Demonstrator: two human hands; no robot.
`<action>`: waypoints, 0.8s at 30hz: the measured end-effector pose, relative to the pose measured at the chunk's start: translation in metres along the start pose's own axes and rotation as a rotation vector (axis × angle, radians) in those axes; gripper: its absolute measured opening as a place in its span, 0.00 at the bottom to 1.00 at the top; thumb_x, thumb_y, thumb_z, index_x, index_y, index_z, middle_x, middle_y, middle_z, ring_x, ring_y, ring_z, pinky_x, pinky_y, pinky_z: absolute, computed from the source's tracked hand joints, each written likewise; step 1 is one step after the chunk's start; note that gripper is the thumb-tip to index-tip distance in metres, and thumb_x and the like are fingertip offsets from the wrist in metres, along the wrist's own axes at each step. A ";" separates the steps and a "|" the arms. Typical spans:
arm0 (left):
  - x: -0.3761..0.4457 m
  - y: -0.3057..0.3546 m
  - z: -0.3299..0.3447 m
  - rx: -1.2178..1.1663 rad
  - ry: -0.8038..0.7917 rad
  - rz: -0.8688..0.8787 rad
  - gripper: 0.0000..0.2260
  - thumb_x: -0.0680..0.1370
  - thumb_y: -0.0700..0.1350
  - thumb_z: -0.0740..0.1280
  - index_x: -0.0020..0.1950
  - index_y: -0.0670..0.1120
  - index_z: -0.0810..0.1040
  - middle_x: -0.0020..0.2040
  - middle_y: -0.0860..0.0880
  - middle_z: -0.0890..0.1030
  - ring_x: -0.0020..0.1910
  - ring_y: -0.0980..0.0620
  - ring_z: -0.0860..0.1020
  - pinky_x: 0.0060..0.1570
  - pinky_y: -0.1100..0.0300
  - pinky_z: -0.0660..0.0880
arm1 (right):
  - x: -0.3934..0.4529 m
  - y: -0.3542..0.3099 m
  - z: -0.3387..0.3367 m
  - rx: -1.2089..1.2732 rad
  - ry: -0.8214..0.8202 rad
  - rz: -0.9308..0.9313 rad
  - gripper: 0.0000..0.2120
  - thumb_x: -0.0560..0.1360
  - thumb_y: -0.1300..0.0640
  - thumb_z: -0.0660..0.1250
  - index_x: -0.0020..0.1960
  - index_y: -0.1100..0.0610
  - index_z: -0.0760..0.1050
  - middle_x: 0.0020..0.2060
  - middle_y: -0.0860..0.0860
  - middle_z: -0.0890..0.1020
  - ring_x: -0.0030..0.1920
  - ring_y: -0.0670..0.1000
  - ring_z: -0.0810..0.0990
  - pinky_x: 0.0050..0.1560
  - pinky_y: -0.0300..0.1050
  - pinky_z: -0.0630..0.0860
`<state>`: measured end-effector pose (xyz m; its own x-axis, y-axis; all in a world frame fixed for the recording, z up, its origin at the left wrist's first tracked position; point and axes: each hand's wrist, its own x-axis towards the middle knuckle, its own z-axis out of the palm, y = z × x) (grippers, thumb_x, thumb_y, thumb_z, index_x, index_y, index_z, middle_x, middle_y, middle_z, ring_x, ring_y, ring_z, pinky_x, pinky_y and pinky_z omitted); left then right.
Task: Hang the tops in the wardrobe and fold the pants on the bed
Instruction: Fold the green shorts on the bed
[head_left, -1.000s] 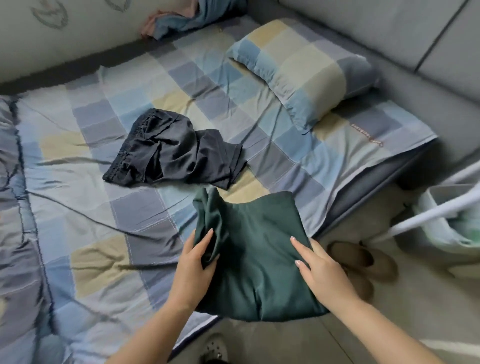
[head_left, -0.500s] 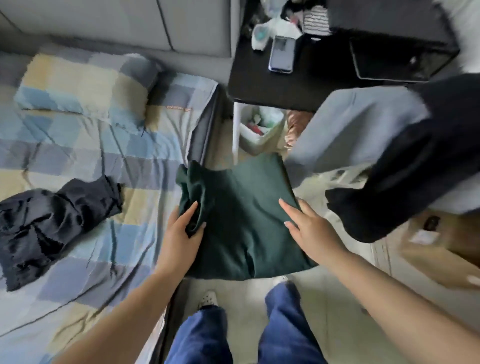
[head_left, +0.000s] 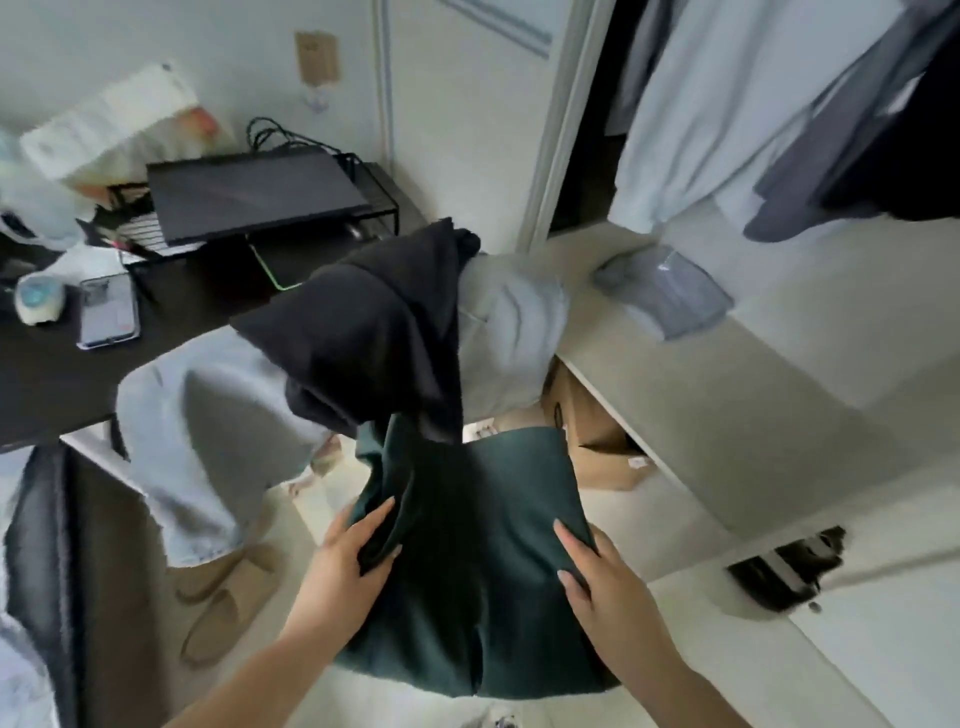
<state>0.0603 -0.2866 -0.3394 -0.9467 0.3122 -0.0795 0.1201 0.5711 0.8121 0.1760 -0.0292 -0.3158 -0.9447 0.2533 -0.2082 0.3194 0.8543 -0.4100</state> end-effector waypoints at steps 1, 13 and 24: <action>0.013 0.012 0.017 -0.003 -0.031 0.014 0.23 0.75 0.42 0.70 0.69 0.53 0.71 0.68 0.57 0.67 0.68 0.59 0.65 0.67 0.67 0.58 | 0.000 0.015 -0.010 0.006 0.008 0.028 0.23 0.81 0.48 0.55 0.75 0.42 0.55 0.73 0.45 0.61 0.69 0.44 0.67 0.67 0.34 0.63; 0.182 0.143 0.160 0.062 -0.285 0.283 0.24 0.75 0.38 0.70 0.71 0.47 0.71 0.68 0.52 0.68 0.67 0.56 0.67 0.62 0.80 0.54 | 0.076 0.146 -0.073 0.045 0.257 0.344 0.24 0.81 0.49 0.54 0.76 0.43 0.53 0.74 0.46 0.59 0.66 0.47 0.70 0.63 0.37 0.68; 0.448 0.158 0.344 0.074 -0.267 0.533 0.34 0.72 0.33 0.71 0.72 0.54 0.64 0.65 0.53 0.70 0.62 0.59 0.70 0.59 0.81 0.59 | 0.303 0.263 -0.068 0.078 0.706 0.503 0.31 0.61 0.63 0.80 0.63 0.56 0.77 0.59 0.60 0.80 0.51 0.55 0.83 0.44 0.38 0.77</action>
<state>-0.2426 0.2045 -0.4459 -0.6437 0.7445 0.1771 0.5869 0.3317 0.7386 -0.0314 0.3031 -0.4266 -0.5068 0.8365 0.2083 0.6909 0.5386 -0.4821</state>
